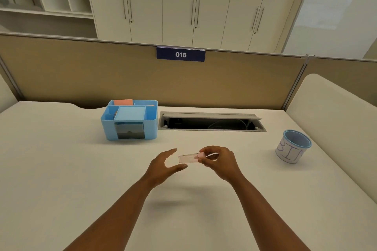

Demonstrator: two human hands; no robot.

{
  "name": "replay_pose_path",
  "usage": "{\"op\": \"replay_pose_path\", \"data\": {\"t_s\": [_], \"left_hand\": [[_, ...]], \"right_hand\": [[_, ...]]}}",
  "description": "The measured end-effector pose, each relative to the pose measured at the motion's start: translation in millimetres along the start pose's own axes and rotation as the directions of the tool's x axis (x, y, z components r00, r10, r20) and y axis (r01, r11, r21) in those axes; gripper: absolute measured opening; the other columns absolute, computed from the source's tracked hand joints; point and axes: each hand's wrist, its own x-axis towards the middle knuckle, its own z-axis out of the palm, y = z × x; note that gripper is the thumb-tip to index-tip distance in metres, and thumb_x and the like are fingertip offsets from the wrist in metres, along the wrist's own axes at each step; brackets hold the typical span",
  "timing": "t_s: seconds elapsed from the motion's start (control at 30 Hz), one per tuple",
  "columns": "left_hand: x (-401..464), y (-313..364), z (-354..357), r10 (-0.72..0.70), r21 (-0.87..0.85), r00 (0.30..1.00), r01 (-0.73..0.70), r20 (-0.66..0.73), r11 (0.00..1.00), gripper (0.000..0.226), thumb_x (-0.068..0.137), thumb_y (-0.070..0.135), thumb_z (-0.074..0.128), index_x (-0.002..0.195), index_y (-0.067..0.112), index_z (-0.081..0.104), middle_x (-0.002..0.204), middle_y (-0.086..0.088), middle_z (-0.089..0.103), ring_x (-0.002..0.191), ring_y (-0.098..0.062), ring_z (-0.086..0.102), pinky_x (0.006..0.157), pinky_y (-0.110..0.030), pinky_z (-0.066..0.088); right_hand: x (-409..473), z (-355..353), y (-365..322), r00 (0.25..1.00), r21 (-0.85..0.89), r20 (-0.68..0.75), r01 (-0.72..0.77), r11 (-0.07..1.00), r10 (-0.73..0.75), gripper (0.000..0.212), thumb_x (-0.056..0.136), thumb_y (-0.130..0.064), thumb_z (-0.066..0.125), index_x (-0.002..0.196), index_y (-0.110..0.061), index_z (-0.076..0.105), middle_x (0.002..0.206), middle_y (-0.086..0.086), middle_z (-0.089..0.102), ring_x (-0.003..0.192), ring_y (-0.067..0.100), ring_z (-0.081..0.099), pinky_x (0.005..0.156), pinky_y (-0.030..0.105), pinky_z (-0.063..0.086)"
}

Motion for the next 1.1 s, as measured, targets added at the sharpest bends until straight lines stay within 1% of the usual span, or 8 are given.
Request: {"op": "replay_pose_path", "data": {"t_s": [0.2, 0.37, 0.47, 0.6, 0.67, 0.8, 1.0, 1.1], "left_hand": [[0.0, -88.2, -37.1, -0.101, 0.51, 0.981, 0.174, -0.168, 0.842, 0.067, 0.092, 0.043, 0.035, 0.143, 0.011, 0.006, 0.157, -0.01, 0.003, 0.145, -0.024, 0.001, 0.119, -0.042, 0.005], [0.8, -121.0, -43.5, -0.092, 0.606, 0.977, 0.191, -0.191, 0.772, 0.068, 0.092, 0.05, 0.017, 0.143, 0.008, 0.002, 0.157, -0.008, -0.001, 0.145, -0.021, -0.001, 0.119, -0.041, -0.001], [1.9, -130.8, -39.7, -0.007, 0.571, 0.963, 0.165, -0.269, 0.804, 0.107, 0.066, 0.072, -0.023, 0.142, 0.007, 0.015, 0.155, -0.009, 0.017, 0.144, -0.022, 0.013, 0.116, -0.036, -0.004], [0.8, -132.9, -38.9, -0.081, 0.613, 0.965, 0.222, -0.249, 0.758, 0.078, 0.09, 0.052, -0.003, 0.127, 0.003, 0.046, 0.134, -0.013, 0.054, 0.123, -0.027, 0.052, 0.109, -0.031, -0.003], [1.7, -135.1, -38.3, -0.084, 0.598, 0.964, 0.223, -0.251, 0.77, 0.071, 0.092, 0.047, 0.001, 0.126, 0.004, 0.046, 0.133, -0.012, 0.056, 0.122, -0.025, 0.054, 0.109, -0.031, -0.004], [1.7, -134.2, -35.8, -0.04, 0.624, 0.956, 0.22, -0.29, 0.75, 0.068, 0.092, 0.047, 0.001, 0.131, 0.007, 0.039, 0.138, -0.01, 0.051, 0.127, -0.023, 0.049, 0.11, -0.034, 0.0], [3.2, -141.2, -33.7, -0.03, 0.657, 0.945, 0.248, -0.325, 0.712, 0.067, 0.092, 0.046, 0.001, 0.133, 0.008, 0.037, 0.14, -0.009, 0.048, 0.129, -0.022, 0.046, 0.109, -0.037, 0.002], [3.2, -137.1, -36.4, -0.044, 0.665, 0.945, 0.262, -0.325, 0.7, 0.066, 0.092, 0.046, 0.002, 0.132, 0.009, 0.04, 0.138, -0.007, 0.051, 0.128, -0.021, 0.047, 0.107, -0.038, 0.008]], "right_hand": [[26.6, 32.0, -12.2, 0.99, 0.176, -0.112, -0.064, 0.982, 0.085, 0.023, 0.077, -0.02, 0.072, 0.097, -0.01, 0.068, 0.096, 0.01, 0.07, 0.084, 0.025, 0.068, 0.081, 0.037, 0.059], [58.4, 67.2, -34.4, 0.982, 0.232, -0.161, -0.056, 0.971, 0.095, 0.022, 0.079, -0.021, 0.07, 0.098, -0.01, 0.067, 0.096, 0.01, 0.068, 0.092, 0.027, 0.067, 0.087, 0.039, 0.056], [81.9, 90.4, -50.2, 0.983, 0.237, -0.165, -0.034, 0.971, 0.075, 0.027, 0.078, -0.026, 0.071, 0.1, -0.011, 0.067, 0.1, 0.013, 0.07, 0.09, 0.026, 0.067, 0.087, 0.038, 0.056], [109.6, 115.1, -69.8, 0.981, 0.226, -0.194, 0.027, 0.974, 0.018, 0.027, 0.08, -0.023, 0.069, 0.101, -0.007, 0.067, 0.101, 0.014, 0.071, 0.085, 0.02, 0.064, 0.079, 0.029, 0.057], [124.8, 130.5, -77.7, 0.985, 0.185, -0.172, 0.06, 0.981, -0.028, 0.028, 0.081, -0.024, 0.068, 0.102, -0.006, 0.066, 0.103, 0.014, 0.07, 0.086, 0.019, 0.062, 0.073, 0.023, 0.053], [149.0, 154.9, -88.6, 0.989, 0.108, -0.126, 0.091, 0.99, -0.077, 0.024, 0.081, -0.025, 0.068, 0.099, -0.009, 0.066, 0.106, 0.015, 0.068, 0.094, 0.028, 0.063, 0.086, 0.044, 0.054], [171.3, 185.2, -90.9, 0.983, 0.021, -0.131, 0.133, 0.991, -0.129, 0.023, 0.084, -0.024, 0.063, 0.101, -0.009, 0.066, 0.106, 0.013, 0.068, 0.09, 0.02, 0.058, 0.063, 0.013, 0.038], [173.2, 196.2, -85.9, 0.985, -0.023, -0.124, 0.119, 0.993, -0.121, 0.027, 0.084, -0.031, 0.062, 0.104, -0.012, 0.066, 0.11, 0.013, 0.067, 0.102, 0.026, 0.056, 0.071, 0.021, 0.044]]}}
